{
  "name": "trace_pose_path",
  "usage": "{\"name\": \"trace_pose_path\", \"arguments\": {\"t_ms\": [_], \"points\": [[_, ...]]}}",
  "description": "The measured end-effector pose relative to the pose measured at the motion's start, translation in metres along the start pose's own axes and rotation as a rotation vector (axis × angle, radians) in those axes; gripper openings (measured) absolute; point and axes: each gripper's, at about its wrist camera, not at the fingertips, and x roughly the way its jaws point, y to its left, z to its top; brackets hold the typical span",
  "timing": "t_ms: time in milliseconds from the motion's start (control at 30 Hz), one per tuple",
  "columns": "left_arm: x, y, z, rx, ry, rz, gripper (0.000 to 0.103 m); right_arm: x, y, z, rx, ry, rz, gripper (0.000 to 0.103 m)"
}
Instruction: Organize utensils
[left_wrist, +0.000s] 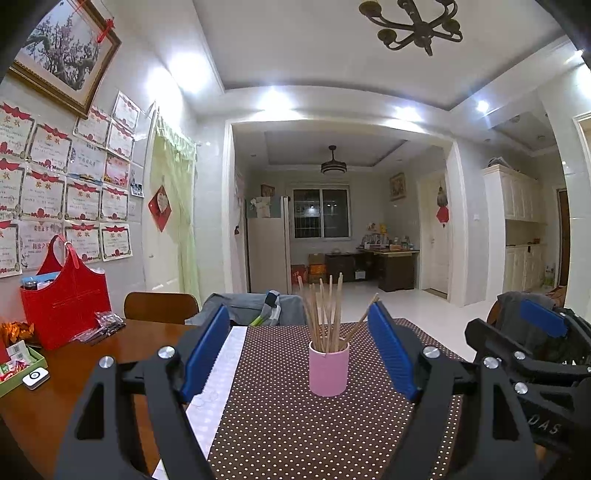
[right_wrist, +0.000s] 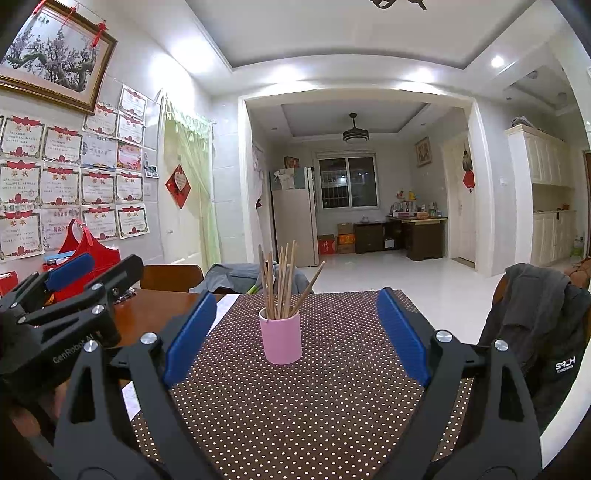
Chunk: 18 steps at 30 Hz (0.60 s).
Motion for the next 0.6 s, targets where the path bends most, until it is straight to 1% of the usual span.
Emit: {"name": "trace_pose_path", "arguments": {"t_ms": [600], "points": [[0.0003,-0.0013,-0.0020,0.003,-0.001,0.001,0.076,0.0013,0.0050,0.0018,0.004,0.003,0.002,0.087]]}}
